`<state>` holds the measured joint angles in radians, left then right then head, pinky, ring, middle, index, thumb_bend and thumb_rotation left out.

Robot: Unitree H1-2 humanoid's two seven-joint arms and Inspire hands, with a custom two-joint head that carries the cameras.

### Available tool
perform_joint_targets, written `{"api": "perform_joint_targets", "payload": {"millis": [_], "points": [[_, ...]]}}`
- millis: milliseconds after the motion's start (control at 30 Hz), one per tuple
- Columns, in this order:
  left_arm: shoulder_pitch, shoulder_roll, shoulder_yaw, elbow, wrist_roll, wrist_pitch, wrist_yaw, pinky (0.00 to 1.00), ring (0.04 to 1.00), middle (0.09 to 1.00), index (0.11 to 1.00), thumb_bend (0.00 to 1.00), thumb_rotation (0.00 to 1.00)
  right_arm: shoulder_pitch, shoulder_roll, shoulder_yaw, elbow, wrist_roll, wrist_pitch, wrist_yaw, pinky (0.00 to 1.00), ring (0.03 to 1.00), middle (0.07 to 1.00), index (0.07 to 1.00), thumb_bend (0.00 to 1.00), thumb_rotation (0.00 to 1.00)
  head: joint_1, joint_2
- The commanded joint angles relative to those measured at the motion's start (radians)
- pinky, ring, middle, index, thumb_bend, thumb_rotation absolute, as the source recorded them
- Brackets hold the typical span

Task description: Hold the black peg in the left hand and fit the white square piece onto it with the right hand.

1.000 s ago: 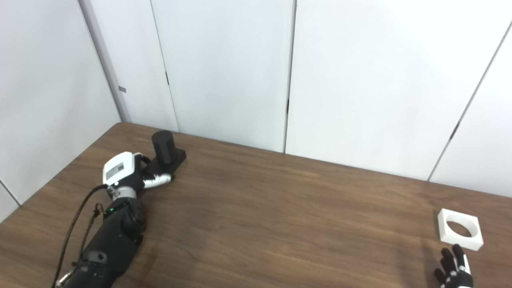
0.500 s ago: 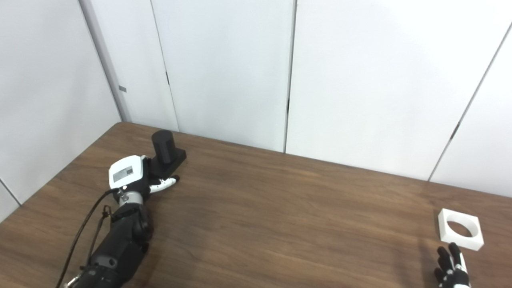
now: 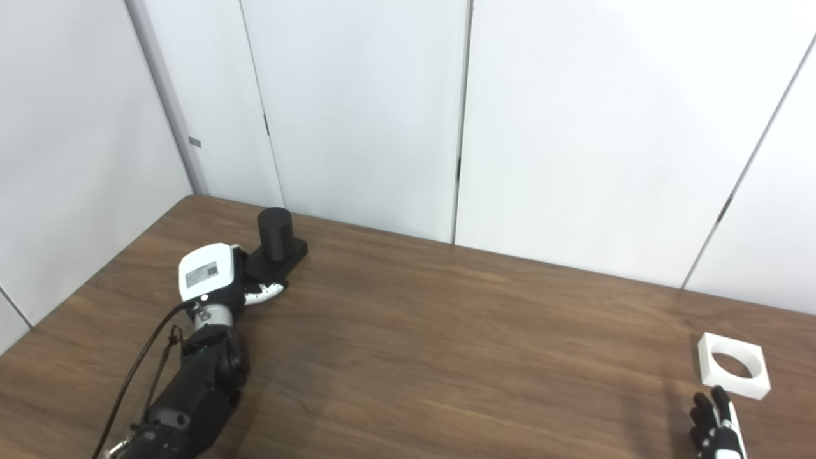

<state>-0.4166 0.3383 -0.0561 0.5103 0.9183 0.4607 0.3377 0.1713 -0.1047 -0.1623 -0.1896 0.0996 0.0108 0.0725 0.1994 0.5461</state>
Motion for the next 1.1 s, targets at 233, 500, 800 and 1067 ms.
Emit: {"api": "perform_joint_targets", "payload": {"millis": [233, 500, 800, 1067], "points": [[0.014, 0.017, -0.033, -0.031, -0.075, -0.012, 0.048, 0.74, 0.791, 0.762, 0.488, 0.51, 0.05, 0.096, -0.004, 0.017, -0.044, -0.029, 0.032, 0.001, 1.00, 0.968, 0.936, 1.000, 0.53, 1.00, 0.002, 0.005], [0.017, 0.023, -0.042, -0.039, -0.119, -0.019, 0.060, 0.72, 0.780, 0.742, 0.486, 0.51, 0.05, 0.099, -0.001, 0.015, -0.061, -0.022, 0.058, 0.009, 1.00, 0.999, 0.938, 1.000, 0.53, 1.00, 0.003, 0.006], [0.065, 0.024, -0.034, -0.170, -0.211, -0.066, 0.023, 0.68, 0.791, 0.757, 0.487, 0.51, 0.05, 0.103, 0.002, 0.017, -0.069, -0.019, 0.055, 0.013, 1.00, 0.988, 0.935, 1.000, 0.53, 1.00, -0.012, 0.014], [0.118, 0.010, -0.052, -0.327, -0.222, -0.076, -0.033, 0.66, 0.771, 0.767, 0.489, 0.51, 0.05, 0.103, 0.010, 0.023, -0.089, -0.008, 0.080, 0.006, 1.00, 0.994, 0.944, 1.000, 0.52, 1.00, -0.019, 0.019]]}}
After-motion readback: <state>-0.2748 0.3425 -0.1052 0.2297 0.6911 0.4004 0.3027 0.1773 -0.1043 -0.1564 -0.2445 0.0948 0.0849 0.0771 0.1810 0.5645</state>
